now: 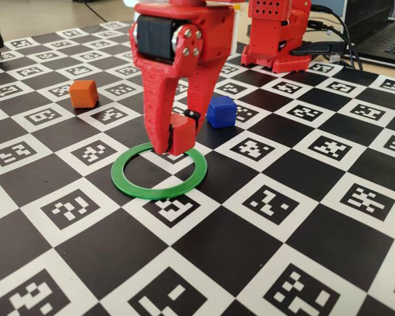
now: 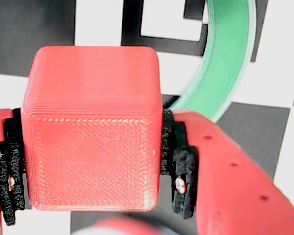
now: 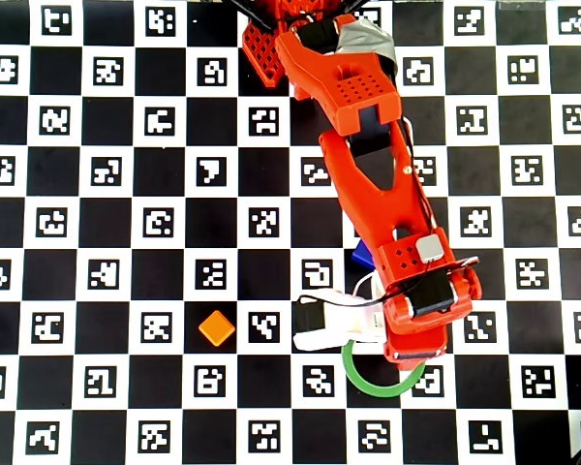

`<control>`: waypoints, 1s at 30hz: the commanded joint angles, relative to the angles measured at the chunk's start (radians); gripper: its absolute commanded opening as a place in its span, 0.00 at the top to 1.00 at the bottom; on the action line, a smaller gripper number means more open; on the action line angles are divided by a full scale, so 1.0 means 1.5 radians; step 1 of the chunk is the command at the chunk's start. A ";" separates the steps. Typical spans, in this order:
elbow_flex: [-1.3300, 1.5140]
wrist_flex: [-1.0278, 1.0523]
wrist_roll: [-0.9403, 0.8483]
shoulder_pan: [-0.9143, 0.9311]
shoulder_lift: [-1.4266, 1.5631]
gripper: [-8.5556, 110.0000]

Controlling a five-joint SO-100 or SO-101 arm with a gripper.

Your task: Grab the red cube then put it in the green circle then put the blue cube on top and finally the orange cube on top

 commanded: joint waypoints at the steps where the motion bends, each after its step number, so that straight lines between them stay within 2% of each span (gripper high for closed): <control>1: -0.061 -0.006 -0.003 0.009 0.029 0.86; 30: -0.063 -0.042 -0.011 0.031 -0.017 0.86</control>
